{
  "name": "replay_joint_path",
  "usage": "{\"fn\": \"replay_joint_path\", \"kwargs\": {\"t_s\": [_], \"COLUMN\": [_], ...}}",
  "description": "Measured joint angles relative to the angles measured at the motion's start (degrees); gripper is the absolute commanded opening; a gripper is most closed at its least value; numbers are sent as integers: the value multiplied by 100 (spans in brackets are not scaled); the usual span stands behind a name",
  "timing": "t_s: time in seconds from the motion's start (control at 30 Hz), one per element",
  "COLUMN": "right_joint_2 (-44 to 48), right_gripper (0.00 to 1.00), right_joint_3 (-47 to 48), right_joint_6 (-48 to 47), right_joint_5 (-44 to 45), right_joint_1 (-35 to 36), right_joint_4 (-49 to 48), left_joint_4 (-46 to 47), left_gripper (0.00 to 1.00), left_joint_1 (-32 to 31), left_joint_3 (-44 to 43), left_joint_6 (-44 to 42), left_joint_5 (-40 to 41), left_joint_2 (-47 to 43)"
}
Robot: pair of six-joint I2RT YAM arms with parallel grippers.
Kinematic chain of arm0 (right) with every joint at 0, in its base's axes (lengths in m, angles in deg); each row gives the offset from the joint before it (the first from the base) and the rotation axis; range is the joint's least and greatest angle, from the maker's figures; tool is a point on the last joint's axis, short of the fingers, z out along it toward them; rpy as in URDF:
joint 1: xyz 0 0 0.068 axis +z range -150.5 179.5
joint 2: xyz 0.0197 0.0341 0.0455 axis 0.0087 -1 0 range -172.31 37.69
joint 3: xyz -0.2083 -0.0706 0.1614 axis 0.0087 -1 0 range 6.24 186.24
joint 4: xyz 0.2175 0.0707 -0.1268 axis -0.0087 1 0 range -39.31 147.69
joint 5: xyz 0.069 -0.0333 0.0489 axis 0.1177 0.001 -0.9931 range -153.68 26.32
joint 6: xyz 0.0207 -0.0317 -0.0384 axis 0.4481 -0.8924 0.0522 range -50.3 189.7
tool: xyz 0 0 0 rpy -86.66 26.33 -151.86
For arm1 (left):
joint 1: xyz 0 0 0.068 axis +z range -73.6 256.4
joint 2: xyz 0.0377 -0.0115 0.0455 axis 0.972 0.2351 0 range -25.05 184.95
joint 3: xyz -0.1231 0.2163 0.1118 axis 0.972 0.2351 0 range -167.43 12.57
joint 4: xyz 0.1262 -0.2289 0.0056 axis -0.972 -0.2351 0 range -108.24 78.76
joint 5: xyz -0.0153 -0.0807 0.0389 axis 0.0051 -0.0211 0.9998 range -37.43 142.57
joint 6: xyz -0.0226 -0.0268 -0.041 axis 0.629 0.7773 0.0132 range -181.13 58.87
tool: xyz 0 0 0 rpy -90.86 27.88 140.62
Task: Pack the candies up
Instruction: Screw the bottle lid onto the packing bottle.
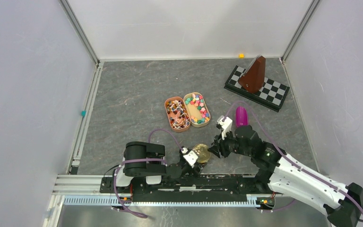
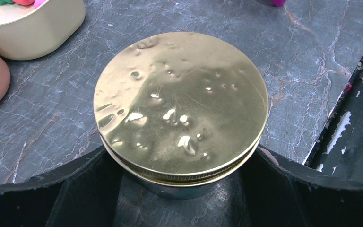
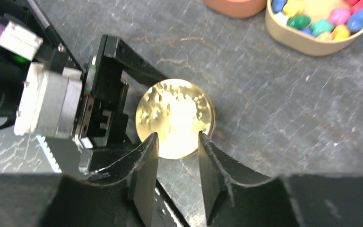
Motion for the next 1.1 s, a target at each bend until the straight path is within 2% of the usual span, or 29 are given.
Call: {"fn": "replay_joint_path", "kwargs": {"t_s": [0.23, 0.57, 0.8, 1.1], "right_joint_2": [-1078, -2391, -2830, -2957], "right_gripper": [43, 40, 40, 37], "right_joint_3": [483, 634, 634, 466], "right_joint_6": [-409, -603, -601, -603], "right_joint_5": [190, -210, -511, -852], "right_joint_1": [-48, -304, -431, -529], "right_joint_4": [-424, -1158, -1484, -1777], "left_joint_4": [0, 0, -2, -2], "left_gripper": [67, 66, 66, 66], "left_joint_1": [0, 0, 0, 0], "left_joint_3": [0, -4, -7, -7], "left_joint_6": [-2, 0, -2, -2], "left_joint_5": [0, 0, 0, -2], "left_joint_2": [0, 0, 2, 2]}}
